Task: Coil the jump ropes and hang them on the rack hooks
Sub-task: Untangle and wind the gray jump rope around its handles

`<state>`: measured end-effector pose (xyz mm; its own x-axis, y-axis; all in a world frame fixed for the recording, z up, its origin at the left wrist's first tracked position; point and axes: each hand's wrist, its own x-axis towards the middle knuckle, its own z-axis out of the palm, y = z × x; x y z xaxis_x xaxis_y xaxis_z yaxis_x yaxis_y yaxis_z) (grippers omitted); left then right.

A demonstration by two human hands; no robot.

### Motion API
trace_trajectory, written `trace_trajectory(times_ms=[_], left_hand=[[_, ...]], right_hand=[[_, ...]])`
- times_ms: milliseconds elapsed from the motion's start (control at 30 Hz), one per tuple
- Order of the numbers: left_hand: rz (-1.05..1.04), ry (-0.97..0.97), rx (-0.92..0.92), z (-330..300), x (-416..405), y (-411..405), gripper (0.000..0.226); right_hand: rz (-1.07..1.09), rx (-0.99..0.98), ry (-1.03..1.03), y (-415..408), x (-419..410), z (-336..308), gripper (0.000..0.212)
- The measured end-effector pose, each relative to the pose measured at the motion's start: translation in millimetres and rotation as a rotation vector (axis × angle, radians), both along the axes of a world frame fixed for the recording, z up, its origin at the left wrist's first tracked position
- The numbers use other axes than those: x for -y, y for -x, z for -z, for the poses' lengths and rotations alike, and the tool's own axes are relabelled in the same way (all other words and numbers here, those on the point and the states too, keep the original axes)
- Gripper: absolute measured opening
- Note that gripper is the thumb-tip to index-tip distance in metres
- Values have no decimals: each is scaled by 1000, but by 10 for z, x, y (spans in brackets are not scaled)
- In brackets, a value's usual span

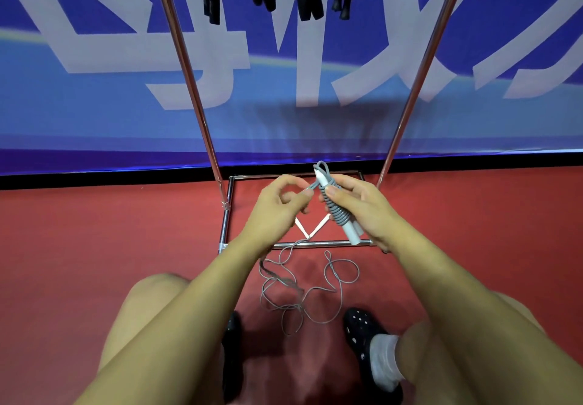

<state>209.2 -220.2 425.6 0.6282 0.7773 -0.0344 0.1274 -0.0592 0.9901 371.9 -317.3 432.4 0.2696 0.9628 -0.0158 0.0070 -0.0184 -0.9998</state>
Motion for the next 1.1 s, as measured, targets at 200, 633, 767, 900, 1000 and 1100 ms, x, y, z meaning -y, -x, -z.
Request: trace_trajectory(times_ms=[200, 633, 767, 900, 1000, 1100], left_hand=[[-103, -547, -292, 78, -40, 6, 15], [-129, -405, -193, 91, -165, 2, 23], [-84, -275, -131, 49, -166, 17, 27], [9, -254, -117, 5, -116, 10, 32], [38, -245, -127, -4, -88, -11, 33], [53, -232, -173, 53, -86, -39, 33]], right_hand=[[10, -22, 24, -1, -8, 20, 20], [-42, -26, 26, 0, -22, 19, 29], [-87, -24, 45, -23, -14, 31, 31], [12, 11, -14, -32, -43, 74, 23], [45, 99, -16, -38, -79, 128, 24], [71, 238, 14, -55, -94, 196, 28]])
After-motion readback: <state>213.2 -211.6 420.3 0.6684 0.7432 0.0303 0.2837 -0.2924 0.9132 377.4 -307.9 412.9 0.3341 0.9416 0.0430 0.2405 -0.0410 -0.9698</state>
